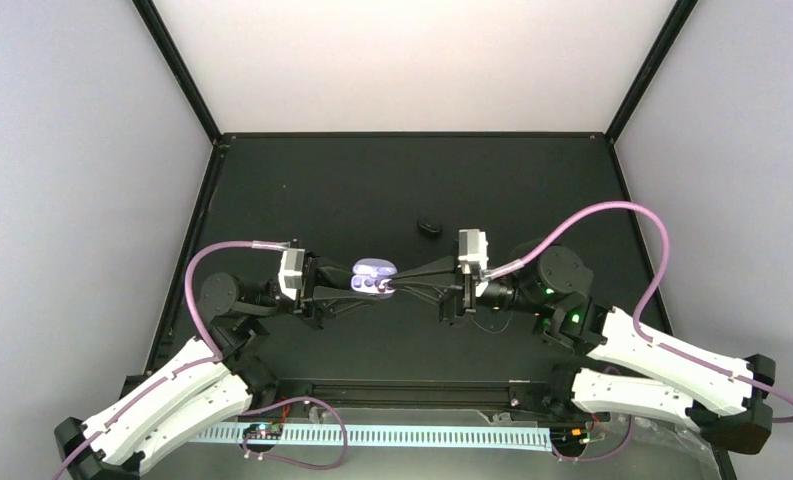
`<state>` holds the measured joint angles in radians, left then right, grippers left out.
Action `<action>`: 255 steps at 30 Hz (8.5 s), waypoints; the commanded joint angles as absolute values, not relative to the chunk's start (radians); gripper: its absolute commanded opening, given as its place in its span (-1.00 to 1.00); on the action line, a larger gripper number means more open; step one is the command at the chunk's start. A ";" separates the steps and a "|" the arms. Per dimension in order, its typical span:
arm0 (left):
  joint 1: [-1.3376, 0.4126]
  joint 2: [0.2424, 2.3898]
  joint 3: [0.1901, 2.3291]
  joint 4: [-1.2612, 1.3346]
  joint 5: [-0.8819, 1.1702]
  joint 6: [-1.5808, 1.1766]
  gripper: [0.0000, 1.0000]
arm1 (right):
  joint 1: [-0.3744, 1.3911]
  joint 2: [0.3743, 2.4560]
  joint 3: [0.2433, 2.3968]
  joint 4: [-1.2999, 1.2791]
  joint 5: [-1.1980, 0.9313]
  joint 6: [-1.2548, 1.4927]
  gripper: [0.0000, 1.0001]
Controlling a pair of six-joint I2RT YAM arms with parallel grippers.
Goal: Insert the wireless bluetooth earbuds into the charging case
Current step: Place the earbud in the charging case, then pick up the earbud from the center of the board.
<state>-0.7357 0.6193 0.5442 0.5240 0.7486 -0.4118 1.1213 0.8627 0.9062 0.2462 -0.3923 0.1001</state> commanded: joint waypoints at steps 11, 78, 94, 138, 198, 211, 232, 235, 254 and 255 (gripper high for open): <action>-0.744 0.583 0.528 0.515 0.754 -0.377 -0.97 | 1.199 0.955 0.971 0.312 -0.279 0.035 -0.98; -0.744 0.574 0.528 0.464 0.717 -0.348 -0.97 | 1.217 1.005 1.046 0.140 -0.220 0.024 -0.78; -0.744 0.569 0.526 0.461 0.718 -0.348 -0.97 | 1.218 0.982 1.073 0.031 -0.204 0.044 -0.73; -0.745 0.568 0.529 0.443 0.681 -0.325 -0.97 | 1.217 1.057 1.137 -0.039 -0.240 0.097 -0.98; -0.744 0.497 0.480 0.352 0.601 -0.343 -0.97 | 1.215 0.891 1.102 -0.048 0.005 0.104 -0.22; -0.745 0.327 0.504 0.122 0.510 -0.346 -0.97 | 0.943 0.922 0.815 0.065 -0.017 0.381 -0.14; -0.744 0.239 0.563 -0.030 0.494 -0.261 -0.97 | 0.991 1.995 1.301 0.301 -0.357 0.470 -0.13; -0.744 0.235 0.560 -0.028 0.500 -0.262 -0.97 | 1.003 2.081 1.383 0.276 -0.333 0.460 -0.06; -0.744 0.199 0.558 -0.071 0.484 -0.220 -0.97 | 1.083 2.366 1.716 0.009 0.016 0.321 0.05; -0.744 0.195 0.558 -0.074 0.484 -0.218 -0.97 | 1.085 2.371 1.722 0.002 0.029 0.317 0.05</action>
<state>-0.7410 0.2173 0.5236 -0.0521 0.4961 -0.2359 1.0710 2.3520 1.6741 0.0467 -0.0746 0.3561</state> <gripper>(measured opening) 0.255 0.524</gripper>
